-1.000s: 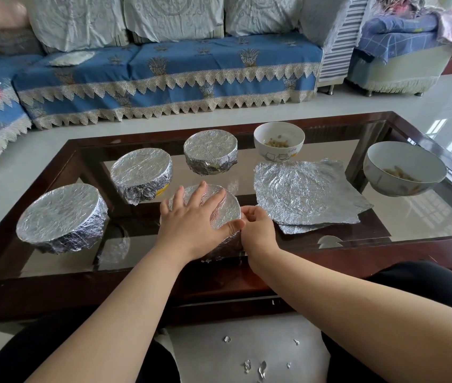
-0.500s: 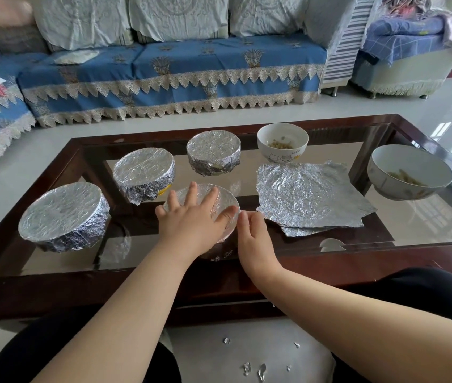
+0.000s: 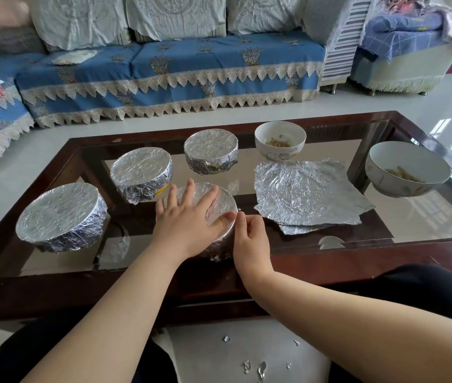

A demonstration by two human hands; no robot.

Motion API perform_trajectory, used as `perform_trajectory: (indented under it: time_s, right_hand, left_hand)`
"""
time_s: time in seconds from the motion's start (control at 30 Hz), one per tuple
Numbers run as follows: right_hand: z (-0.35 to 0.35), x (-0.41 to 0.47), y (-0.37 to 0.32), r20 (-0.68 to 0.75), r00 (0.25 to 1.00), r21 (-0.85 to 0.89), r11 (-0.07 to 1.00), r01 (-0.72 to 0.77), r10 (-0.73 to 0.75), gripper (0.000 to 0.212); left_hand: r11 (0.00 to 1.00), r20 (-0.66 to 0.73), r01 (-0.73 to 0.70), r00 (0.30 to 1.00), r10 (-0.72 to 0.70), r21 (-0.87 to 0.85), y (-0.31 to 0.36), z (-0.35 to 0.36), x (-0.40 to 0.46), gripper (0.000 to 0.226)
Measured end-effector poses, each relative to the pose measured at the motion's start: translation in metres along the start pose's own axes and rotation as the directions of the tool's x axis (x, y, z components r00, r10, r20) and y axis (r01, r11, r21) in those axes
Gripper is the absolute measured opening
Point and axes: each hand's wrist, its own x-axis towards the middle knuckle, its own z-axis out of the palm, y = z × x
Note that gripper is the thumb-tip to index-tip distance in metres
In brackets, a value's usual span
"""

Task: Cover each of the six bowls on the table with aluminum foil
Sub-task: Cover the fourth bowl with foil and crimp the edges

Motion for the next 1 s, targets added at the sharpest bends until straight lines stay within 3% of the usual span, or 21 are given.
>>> perform_trajectory:
  time_s: [0.37, 0.7, 1.0]
  right_hand:
    - [0.007, 0.001, -0.004, -0.096, 0.992, 0.065, 0.995, -0.077, 0.083, 0.027]
    - [0.010, 0.012, -0.006, -0.116, 0.978, 0.164, 0.975, -0.152, 0.172, 0.007]
    - [0.008, 0.020, -0.009, -0.082, 0.966, 0.147, 0.961, -0.233, 0.247, 0.009]
  left_hand:
    - [1.000, 0.001, 0.010, 1.000, -0.010, 0.008, 0.002, -0.001, 0.001, 0.098]
    - [1.000, -0.002, 0.030, 1.000, -0.030, -0.005, 0.003, -0.001, 0.000, 0.097]
    - [0.999, 0.004, 0.041, 0.999, -0.041, -0.003, 0.004, -0.002, 0.000, 0.097]
